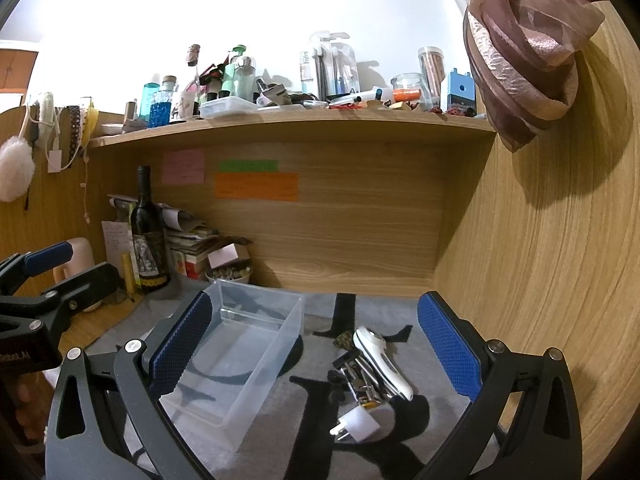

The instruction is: Organize rigid objects

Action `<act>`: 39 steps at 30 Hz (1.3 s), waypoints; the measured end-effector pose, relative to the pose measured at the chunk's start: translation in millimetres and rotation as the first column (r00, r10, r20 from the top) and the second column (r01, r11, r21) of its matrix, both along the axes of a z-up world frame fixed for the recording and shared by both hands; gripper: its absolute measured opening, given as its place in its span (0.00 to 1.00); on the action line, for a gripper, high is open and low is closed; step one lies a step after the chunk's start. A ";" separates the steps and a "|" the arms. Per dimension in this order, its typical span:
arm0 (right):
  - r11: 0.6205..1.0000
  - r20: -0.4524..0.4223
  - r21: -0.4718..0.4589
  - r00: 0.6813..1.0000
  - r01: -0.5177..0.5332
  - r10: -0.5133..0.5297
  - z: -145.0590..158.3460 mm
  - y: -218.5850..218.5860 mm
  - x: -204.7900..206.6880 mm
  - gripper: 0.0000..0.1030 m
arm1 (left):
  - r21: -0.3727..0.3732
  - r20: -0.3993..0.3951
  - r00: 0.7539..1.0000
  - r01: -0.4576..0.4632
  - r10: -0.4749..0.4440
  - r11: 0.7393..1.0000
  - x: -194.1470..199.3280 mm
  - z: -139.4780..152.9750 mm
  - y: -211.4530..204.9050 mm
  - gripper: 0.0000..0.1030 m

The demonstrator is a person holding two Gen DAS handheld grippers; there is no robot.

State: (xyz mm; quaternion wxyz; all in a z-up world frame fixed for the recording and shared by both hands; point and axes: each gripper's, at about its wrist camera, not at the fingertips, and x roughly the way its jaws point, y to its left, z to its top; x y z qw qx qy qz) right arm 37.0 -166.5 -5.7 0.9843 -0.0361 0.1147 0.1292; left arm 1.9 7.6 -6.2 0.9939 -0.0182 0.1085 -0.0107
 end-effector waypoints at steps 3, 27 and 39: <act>1.000 -0.010 0.007 1.000 -0.007 0.007 -0.8 -1.0 2.6 1.00 | -0.005 -0.004 1.000 0.009 -0.009 1.000 0.9 -0.4 1.0 1.00; 0.994 -0.287 -0.003 0.952 0.108 -0.104 -22.6 -31.4 99.9 0.83 | -0.063 -0.479 0.872 0.074 -0.096 0.995 136.1 -52.7 71.9 0.41; 0.984 -0.536 -0.099 0.826 0.145 -0.175 -71.5 -44.8 177.0 0.52 | -0.095 -0.654 0.738 0.139 -0.167 0.986 178.1 -88.1 84.1 0.17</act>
